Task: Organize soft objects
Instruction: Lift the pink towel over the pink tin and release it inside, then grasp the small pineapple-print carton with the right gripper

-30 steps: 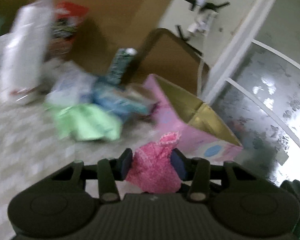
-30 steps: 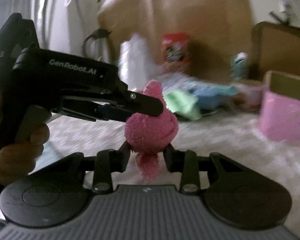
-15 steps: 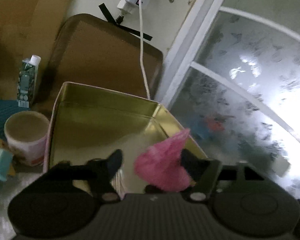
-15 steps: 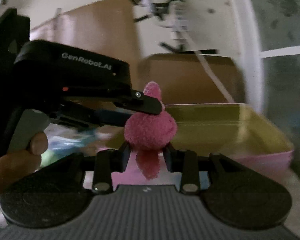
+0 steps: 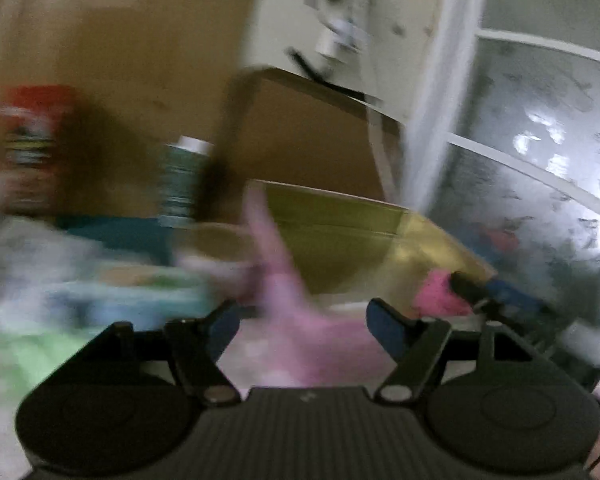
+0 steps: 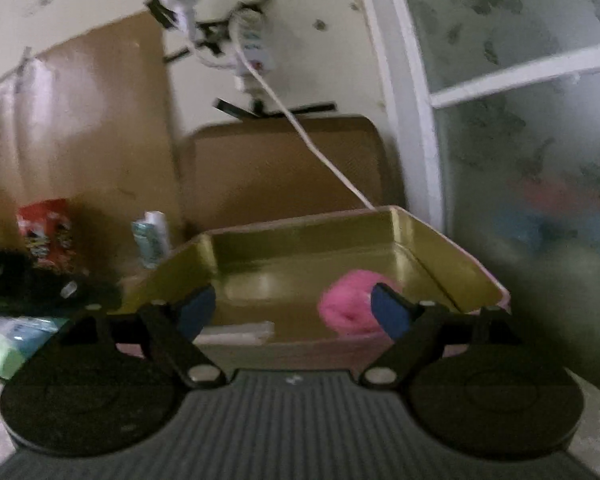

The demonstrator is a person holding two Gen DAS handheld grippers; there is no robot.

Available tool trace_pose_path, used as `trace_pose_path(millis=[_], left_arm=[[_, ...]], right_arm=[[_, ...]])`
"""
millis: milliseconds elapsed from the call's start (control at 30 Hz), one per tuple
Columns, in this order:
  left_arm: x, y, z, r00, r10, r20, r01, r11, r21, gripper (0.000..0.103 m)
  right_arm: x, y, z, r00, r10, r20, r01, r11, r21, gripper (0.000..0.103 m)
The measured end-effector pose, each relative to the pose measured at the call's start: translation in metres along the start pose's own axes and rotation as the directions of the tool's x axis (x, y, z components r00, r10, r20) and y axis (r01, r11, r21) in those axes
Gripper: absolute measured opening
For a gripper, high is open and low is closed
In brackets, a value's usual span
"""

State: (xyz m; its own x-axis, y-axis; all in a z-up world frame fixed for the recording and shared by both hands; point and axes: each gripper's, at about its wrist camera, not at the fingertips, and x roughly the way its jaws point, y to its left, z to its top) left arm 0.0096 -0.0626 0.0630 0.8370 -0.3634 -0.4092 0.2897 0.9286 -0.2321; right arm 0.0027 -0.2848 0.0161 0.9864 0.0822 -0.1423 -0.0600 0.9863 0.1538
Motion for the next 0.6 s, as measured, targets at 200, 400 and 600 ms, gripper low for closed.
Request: trace_pose_path(millis=[200,400,600], left_arm=[[-0.046,0.087,-0.029,0.956,0.293,0.023,-0.291,0.955,-0.06,0.077],[-0.068,0.124,-0.044,0.949,0.311,0.043,-0.301,0.94,-0.158,0.077],[-0.071,0.137,-0.045,0.969,0.243,0.04,-0.228,0.946,-0.229,0.077]], right_arm=[[0.022,0.051,0.013,0.9,0.402,-0.169,-0.382,0.914,0.139,0.051],[0.067,0.106,0.02,0.803,0.521,-0.288,-0.457,0.85,0.264,0.052],[0.102,0.16,0.042,0.744,0.5,-0.444,-0.624,0.758,-0.19,0.079]])
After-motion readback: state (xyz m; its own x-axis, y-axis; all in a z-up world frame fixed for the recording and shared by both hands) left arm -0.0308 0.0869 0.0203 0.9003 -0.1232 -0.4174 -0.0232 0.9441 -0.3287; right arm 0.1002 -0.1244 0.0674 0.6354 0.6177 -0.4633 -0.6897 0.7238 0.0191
